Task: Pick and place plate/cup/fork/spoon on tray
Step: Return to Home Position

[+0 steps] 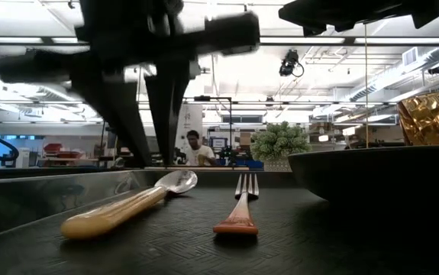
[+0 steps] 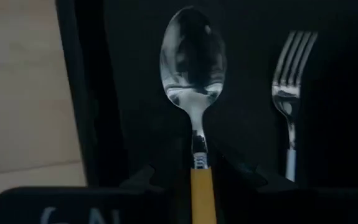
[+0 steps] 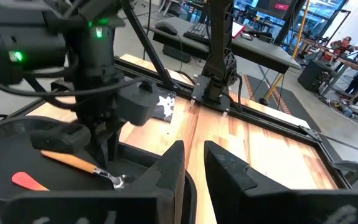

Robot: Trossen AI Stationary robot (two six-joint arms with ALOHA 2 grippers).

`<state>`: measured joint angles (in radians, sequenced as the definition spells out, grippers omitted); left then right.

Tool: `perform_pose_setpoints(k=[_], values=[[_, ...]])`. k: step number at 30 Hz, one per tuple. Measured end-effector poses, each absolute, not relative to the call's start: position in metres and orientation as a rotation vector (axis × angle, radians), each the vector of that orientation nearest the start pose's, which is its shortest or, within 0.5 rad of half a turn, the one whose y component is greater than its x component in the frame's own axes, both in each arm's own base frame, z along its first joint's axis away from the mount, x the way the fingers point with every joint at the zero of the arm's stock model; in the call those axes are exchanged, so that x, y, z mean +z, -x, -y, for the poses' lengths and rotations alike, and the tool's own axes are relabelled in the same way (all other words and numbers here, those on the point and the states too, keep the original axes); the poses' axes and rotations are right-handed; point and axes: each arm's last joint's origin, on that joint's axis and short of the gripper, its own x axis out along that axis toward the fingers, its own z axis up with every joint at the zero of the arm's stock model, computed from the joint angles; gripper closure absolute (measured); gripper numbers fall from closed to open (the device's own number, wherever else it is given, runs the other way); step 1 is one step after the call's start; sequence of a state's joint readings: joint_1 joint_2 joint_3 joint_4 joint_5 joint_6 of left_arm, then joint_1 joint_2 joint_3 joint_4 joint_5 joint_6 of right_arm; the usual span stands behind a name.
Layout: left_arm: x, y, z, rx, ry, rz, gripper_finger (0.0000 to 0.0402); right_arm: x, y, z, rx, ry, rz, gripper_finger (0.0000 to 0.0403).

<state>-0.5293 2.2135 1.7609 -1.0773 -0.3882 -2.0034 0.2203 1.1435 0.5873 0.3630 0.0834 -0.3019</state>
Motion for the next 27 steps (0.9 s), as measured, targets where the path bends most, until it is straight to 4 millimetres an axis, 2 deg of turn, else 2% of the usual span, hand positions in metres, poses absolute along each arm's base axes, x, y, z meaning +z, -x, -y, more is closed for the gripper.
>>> perform_pose_setpoints(k=[4,9,13,16,20,27], values=[[0.193,-0.378,0.207,1.065,0.854,-0.935,0.0308,0.247,-0.24,-0.051,0.172,0.329,-0.166,0.0335],[0.235,-0.391,0.206,0.817,0.535,-0.937,0.0308,0.253,-0.238,-0.05,0.206,0.329,-0.116,0.0335],[0.266,-0.399,0.203,0.677,0.135,-0.838,0.0308,0.263,-0.234,-0.042,0.174,0.326,-0.07,0.0335],[0.285,-0.405,0.194,0.691,-0.195,-0.739,0.0308,0.27,-0.231,-0.036,0.155,0.322,-0.034,0.0335],[0.297,-0.414,0.171,0.749,-0.547,-0.741,0.0308,0.28,-0.223,-0.025,0.106,0.336,0.009,0.0335],[0.293,-0.426,0.109,0.59,-0.863,-1.105,0.0321,0.304,-0.197,-0.011,-0.021,0.363,0.097,0.0336]])
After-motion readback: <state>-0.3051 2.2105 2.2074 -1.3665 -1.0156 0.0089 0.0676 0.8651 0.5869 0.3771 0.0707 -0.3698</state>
